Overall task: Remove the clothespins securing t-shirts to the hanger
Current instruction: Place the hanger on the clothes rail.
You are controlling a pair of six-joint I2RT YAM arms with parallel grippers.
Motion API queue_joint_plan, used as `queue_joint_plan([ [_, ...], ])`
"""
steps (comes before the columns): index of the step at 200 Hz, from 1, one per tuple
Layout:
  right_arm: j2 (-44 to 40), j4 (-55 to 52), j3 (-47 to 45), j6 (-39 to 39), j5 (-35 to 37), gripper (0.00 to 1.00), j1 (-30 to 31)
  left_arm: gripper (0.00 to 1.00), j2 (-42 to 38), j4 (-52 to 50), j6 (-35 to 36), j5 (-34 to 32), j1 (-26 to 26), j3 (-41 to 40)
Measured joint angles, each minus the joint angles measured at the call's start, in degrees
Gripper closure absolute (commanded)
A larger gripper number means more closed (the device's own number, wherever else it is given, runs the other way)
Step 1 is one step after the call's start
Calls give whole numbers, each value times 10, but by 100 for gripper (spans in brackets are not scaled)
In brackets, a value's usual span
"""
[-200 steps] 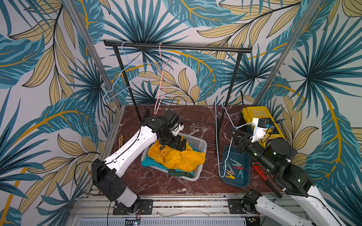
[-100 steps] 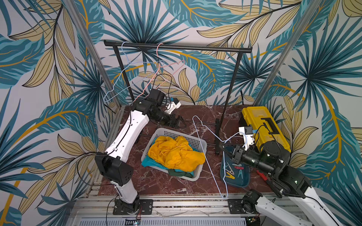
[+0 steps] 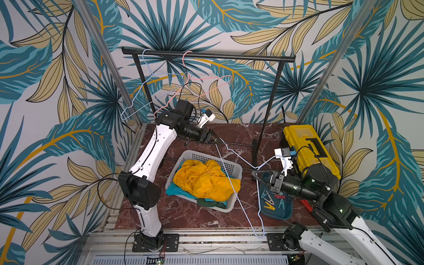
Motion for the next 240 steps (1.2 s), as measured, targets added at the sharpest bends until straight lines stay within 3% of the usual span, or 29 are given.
queue_joint_plan([
  [63, 20, 28, -2, 8, -25, 100, -6, 54, 0, -1, -1, 41, 0, -7],
  [106, 26, 37, -2, 10, -40, 100, -15, 64, 0, 0, -4, 55, 0, -6],
  [114, 26, 37, -2, 10, -42, 100, -16, 68, 0, 0, -6, 57, 0, -6],
  [140, 23, 39, -5, 11, -47, 100, -19, 100, 0, 0, -10, 63, 4, -7],
  [154, 19, 34, -10, 16, -42, 100, -23, 100, 0, 0, -8, 84, 6, -7],
  [168, 16, 32, -11, 16, -40, 89, -25, 100, 0, 0, -7, 90, 8, -7],
  [187, 11, 26, -12, 19, -38, 43, -25, 100, 0, 0, -6, 94, 8, -8],
  [201, 7, 17, -12, 18, -34, 23, -25, 100, 0, 1, -6, 97, 7, -8],
  [222, 3, -2, -12, 14, -15, 1, -25, 100, 0, 0, -6, 99, 7, -8],
  [240, -6, -26, -12, 5, 17, 1, -25, 100, 0, -1, -8, 102, 10, -8],
])
